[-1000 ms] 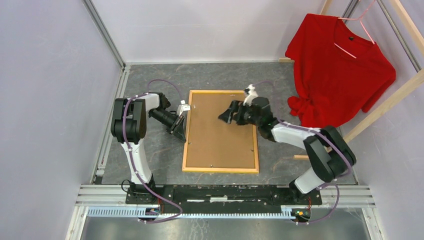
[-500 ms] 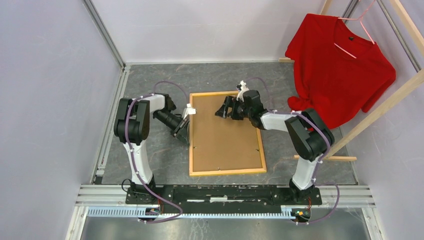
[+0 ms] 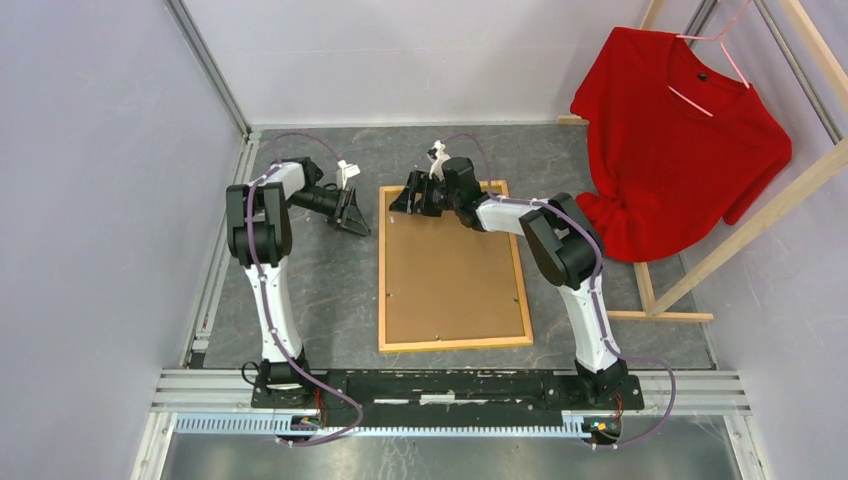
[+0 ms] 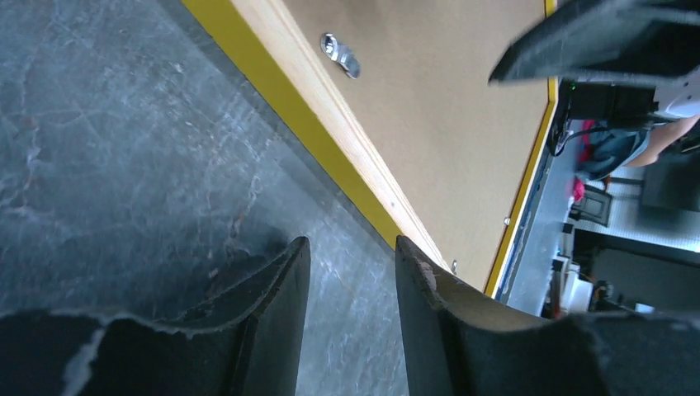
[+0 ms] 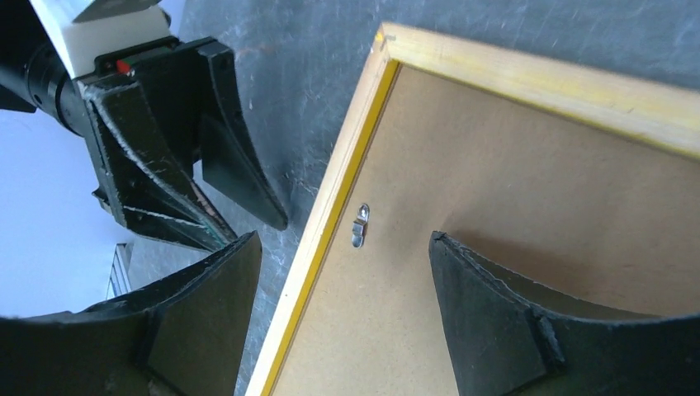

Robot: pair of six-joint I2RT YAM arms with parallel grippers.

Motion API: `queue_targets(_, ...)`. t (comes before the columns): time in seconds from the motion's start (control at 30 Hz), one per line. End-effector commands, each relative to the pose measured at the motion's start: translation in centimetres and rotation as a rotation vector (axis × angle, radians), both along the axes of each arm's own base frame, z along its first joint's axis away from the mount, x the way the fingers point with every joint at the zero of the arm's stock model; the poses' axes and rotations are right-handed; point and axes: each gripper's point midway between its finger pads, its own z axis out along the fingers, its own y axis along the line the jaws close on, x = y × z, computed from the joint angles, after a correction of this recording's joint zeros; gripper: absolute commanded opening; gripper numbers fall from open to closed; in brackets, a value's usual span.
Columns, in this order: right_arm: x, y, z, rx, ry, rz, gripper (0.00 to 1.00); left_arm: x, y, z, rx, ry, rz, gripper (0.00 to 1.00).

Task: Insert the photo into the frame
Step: Install the photo frame at the center of the board.

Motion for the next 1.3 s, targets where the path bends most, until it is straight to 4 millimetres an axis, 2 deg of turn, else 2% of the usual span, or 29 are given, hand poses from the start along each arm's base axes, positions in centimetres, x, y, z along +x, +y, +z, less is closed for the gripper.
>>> queue_targets(0.0,-0.2,1.8,-0.5,0.003,0.001,0.043,0.8,1.9,-1.7,0.3,-0.056,0.024,0.05,0.5)
queue_targets(0.17,-0.7,2.6,-1.6,0.021,0.024,0.059,0.79,1.7,-2.5,-0.3,-0.065,0.035,0.029,0.48)
queue_targets(0.33,-1.9,3.6,-2.0,0.03,0.034,0.093,0.77,1.4,-2.5,-1.5,-0.066,0.065,0.029,0.4)
queue_targets(0.53,-3.2,4.1,-2.4,0.033,0.041,0.12,0.76,1.1,-2.4,-2.2,-0.056,0.077,0.025,0.37)
queue_targets(0.57,-3.2,4.1,-2.4,0.034,0.04,0.122,0.76,0.6,-3.4,-2.2,-0.054,0.079,-0.002,0.37)
queue_targets(0.6,-3.3,4.1,-2.5,0.034,0.043,0.124,0.76,0.6,-3.5,-2.3,-0.05,0.079,-0.006,0.36)
queue_targets(0.9,-3.2,4.1,-3.0,0.029,0.043,0.125,0.75,0.1,-3.6,-2.8,-0.027,0.086,-0.019,0.34)
queue_targets(1.27,-2.3,4.4,-3.6,0.036,0.052,0.099,0.75,-0.2,-3.5,-3.2,-0.022,0.091,-0.023,0.33)
